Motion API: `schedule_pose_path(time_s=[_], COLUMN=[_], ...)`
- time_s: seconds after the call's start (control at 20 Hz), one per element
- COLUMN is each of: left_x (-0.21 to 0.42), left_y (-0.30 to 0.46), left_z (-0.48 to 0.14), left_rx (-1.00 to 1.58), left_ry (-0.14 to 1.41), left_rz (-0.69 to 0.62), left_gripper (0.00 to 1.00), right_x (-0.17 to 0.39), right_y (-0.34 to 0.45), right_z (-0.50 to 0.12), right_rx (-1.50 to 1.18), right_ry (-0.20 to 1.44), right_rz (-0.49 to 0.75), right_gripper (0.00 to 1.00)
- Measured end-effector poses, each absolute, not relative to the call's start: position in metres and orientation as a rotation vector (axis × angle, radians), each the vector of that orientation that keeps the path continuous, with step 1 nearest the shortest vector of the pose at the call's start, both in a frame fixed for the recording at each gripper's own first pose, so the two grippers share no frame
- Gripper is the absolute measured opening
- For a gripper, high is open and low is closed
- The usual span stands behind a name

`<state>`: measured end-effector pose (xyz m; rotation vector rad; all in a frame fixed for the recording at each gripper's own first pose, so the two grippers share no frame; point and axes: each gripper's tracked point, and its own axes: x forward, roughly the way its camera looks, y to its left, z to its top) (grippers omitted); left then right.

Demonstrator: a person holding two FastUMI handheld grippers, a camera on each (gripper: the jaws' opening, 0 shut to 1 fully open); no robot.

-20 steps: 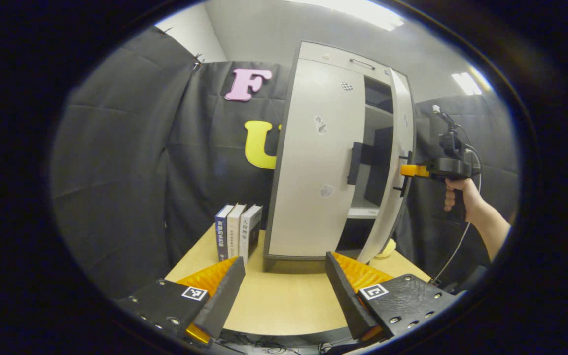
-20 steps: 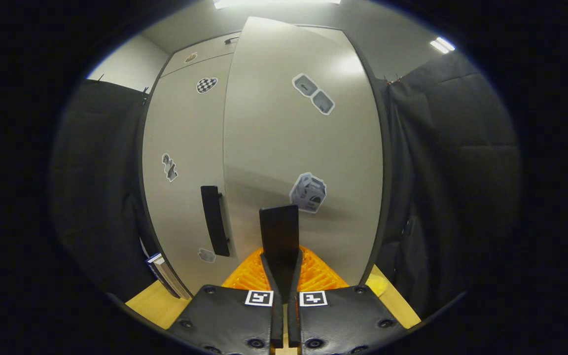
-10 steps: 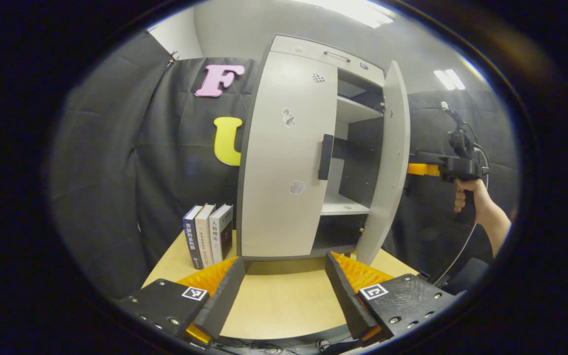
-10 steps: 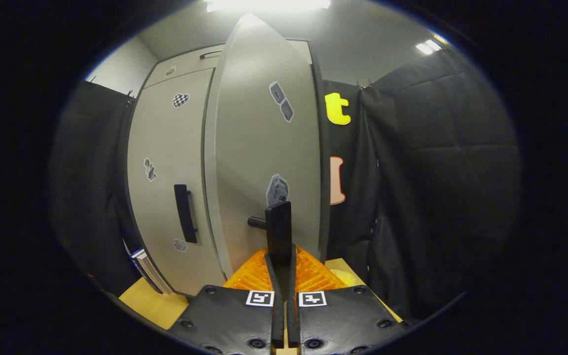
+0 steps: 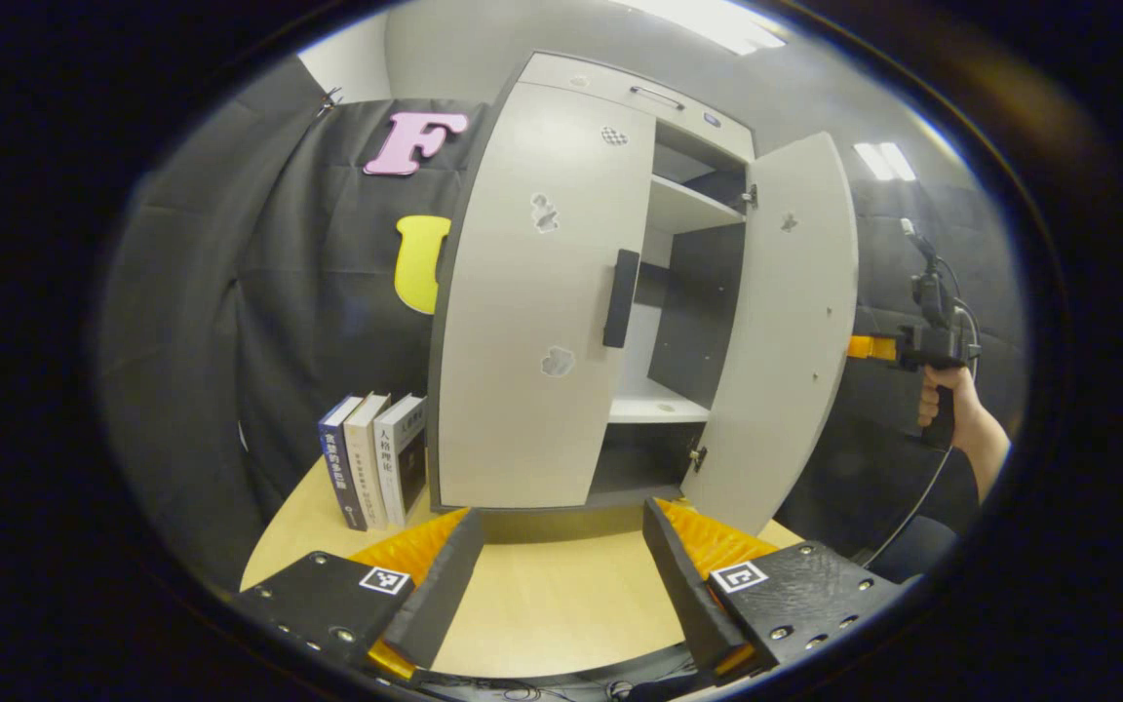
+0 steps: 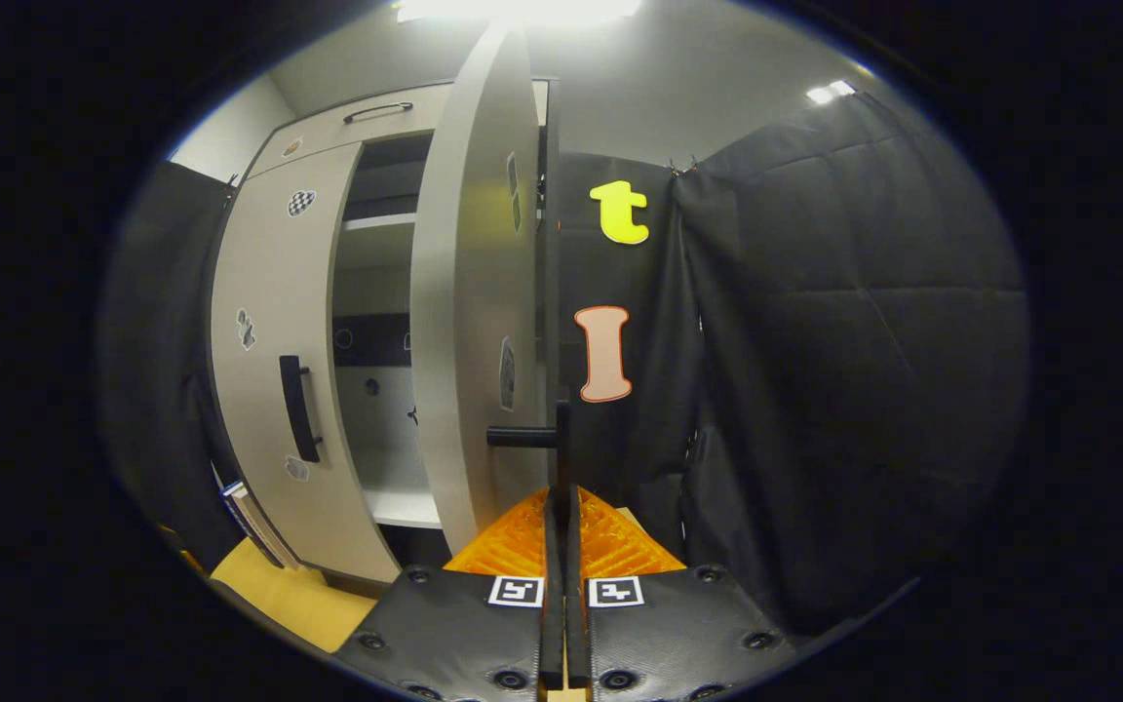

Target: Open the right door of the double-door shoe cabinet with the right hand, and open the left door with the left hand.

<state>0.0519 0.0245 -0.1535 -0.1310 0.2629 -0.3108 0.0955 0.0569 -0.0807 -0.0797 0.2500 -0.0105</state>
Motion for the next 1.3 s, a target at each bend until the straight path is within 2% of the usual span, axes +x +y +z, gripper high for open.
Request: schedule_pose_path(time_s=[0.35,0.55,0.6,0.9,1.3], left_x=[0.085,0.104,0.108,0.126,0.164], left_y=[-0.016,-0.038,-0.044,-0.063,-0.057], left_z=[-0.146,-0.139,-0.134,-0.119,-0.089], left_rx=[-0.137,-0.104,-0.107,-0.095,-0.120], left_ry=[0.283,0.295,0.287,0.243,0.147], left_rz=[-0.280,-0.244,-0.238,-0.169,-0.074], left_gripper=[0.95,0.95,0.96,0.96,0.96], right_x=[0.103,0.108,0.109,0.107,0.098], right_y=[0.023,0.022,0.021,0.020,0.017], right_z=[-0.080,-0.080,-0.080,-0.079,-0.080], right_rx=[-0.053,-0.020,-0.029,0.097,0.064], right_ry=[0.237,0.237,0.231,0.192,0.192], right_rz=[0.082,0.196,0.214,0.277,0.359], right_gripper=[0.03,0.03,0.06,0.03,0.03])
